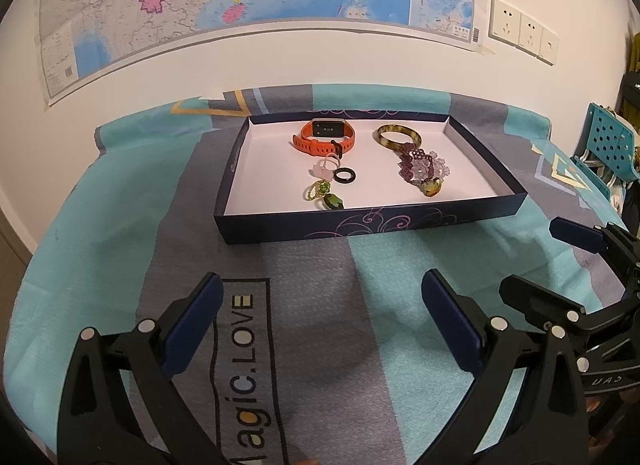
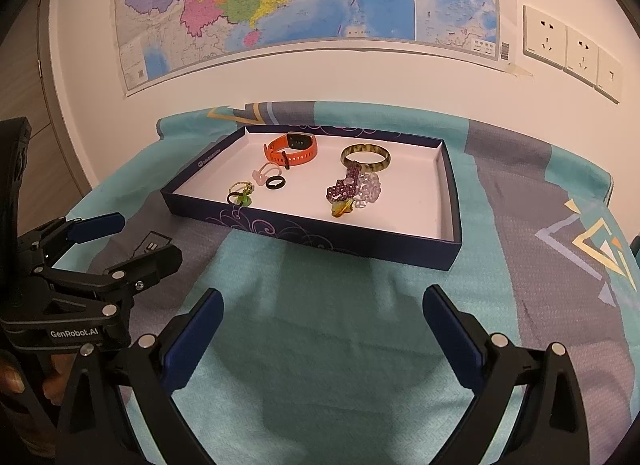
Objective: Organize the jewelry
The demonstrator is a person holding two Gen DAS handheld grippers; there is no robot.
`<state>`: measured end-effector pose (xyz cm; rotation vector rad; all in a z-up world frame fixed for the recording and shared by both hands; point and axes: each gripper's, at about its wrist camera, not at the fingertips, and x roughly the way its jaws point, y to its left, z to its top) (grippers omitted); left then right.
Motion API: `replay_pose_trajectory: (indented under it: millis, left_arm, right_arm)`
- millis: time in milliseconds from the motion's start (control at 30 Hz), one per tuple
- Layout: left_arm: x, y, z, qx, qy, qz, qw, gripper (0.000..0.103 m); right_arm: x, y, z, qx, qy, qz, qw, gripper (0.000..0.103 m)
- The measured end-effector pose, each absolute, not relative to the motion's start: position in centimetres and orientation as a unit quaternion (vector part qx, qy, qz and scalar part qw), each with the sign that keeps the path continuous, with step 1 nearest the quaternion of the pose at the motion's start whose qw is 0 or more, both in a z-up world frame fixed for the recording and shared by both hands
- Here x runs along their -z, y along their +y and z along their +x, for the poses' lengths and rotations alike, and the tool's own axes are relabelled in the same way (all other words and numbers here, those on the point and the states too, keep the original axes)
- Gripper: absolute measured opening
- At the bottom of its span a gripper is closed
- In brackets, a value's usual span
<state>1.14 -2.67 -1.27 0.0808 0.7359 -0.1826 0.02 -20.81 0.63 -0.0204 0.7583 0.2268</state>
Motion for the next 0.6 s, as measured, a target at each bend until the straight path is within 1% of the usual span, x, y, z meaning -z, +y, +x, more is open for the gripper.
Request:
replay_pose_trajectory:
  millis: [600]
  left_arm:
    - [1.58,-2.87,1.19,0.093,0.362,0.039,0.927,0.098]
  right_arm:
    - [-0.46,-20.83,0.09,-0.111,0.372,-0.01,0.921,0.096]
